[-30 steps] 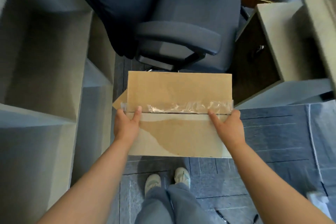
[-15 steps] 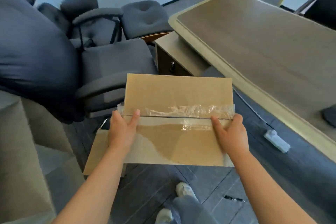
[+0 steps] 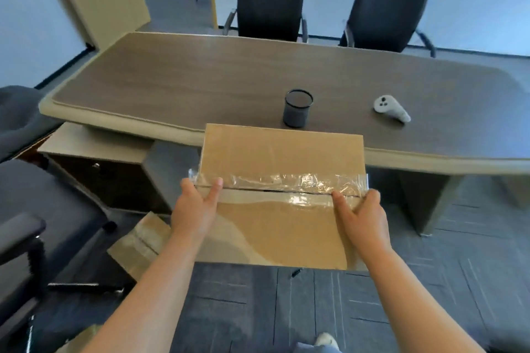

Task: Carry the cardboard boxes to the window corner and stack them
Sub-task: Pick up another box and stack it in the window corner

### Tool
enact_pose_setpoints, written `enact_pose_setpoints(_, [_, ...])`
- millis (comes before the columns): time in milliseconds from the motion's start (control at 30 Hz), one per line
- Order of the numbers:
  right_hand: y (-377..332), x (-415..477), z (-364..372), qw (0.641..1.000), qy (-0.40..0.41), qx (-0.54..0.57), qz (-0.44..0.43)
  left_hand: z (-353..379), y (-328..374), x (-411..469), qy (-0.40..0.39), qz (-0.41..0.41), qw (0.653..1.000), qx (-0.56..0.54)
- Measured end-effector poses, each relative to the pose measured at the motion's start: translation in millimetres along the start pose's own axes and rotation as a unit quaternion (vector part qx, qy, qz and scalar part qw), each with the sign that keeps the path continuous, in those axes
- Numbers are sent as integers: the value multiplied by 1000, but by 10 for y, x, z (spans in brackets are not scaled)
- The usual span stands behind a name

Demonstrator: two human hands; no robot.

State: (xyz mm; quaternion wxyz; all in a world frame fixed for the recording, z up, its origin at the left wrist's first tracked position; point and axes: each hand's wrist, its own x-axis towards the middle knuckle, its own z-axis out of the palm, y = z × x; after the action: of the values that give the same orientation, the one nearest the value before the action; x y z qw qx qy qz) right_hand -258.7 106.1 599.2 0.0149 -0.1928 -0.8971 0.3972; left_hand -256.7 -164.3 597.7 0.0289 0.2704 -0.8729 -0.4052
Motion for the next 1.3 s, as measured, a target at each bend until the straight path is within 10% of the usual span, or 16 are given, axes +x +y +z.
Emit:
enact_pose_setpoints(600, [2459, 314, -3144, 950, 264, 79, 147, 2893, 2768, -1753, -210, 242, 947, -15])
enact_pose_setpoints(1300, [3991, 2048, -4785, 858, 401, 91, 307, 5857, 5301, -2137, -373, 376, 848, 33])
